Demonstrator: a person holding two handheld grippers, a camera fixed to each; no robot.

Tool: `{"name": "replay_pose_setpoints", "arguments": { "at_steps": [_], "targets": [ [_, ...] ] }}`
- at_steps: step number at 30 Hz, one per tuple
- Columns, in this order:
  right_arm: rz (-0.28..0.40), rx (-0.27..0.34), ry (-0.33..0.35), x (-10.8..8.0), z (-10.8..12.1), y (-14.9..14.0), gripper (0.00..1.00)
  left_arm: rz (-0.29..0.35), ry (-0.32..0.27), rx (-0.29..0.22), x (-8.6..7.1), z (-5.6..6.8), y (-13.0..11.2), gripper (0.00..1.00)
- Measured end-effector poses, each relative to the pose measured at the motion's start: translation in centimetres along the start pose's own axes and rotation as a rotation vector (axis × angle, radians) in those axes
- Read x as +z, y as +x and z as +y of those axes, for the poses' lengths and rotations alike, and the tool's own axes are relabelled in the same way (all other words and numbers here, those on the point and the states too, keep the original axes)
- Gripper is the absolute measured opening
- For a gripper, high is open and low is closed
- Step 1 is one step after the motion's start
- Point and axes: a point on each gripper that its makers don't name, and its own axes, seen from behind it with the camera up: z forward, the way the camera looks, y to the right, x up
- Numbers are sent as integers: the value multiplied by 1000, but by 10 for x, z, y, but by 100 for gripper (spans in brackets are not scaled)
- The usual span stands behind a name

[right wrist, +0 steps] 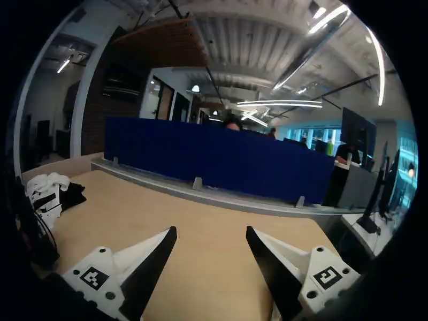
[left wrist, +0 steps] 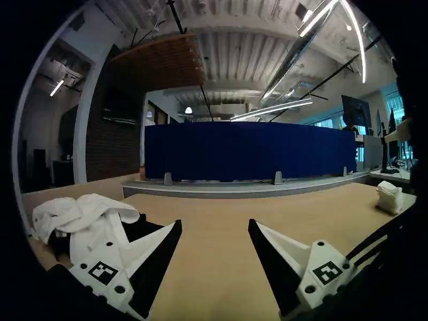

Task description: Fold towel

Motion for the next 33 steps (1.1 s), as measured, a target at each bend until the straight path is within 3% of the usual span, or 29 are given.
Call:
{"name": "replay_pose_setpoints", "arguments": {
  "at_steps": [12, 27, 33],
  "targets": [
    [22, 14, -7, -4, 8, 6, 100, -3, 2, 1, 3, 1, 0, 92],
    [126, 35, -57, -13, 39, 44, 100, -3, 2, 5, 4, -1, -1, 93],
    [140, 38, -76, -15, 48, 35, 100, -3, 2, 5, 5, -2, -2, 93]
  ]
}}
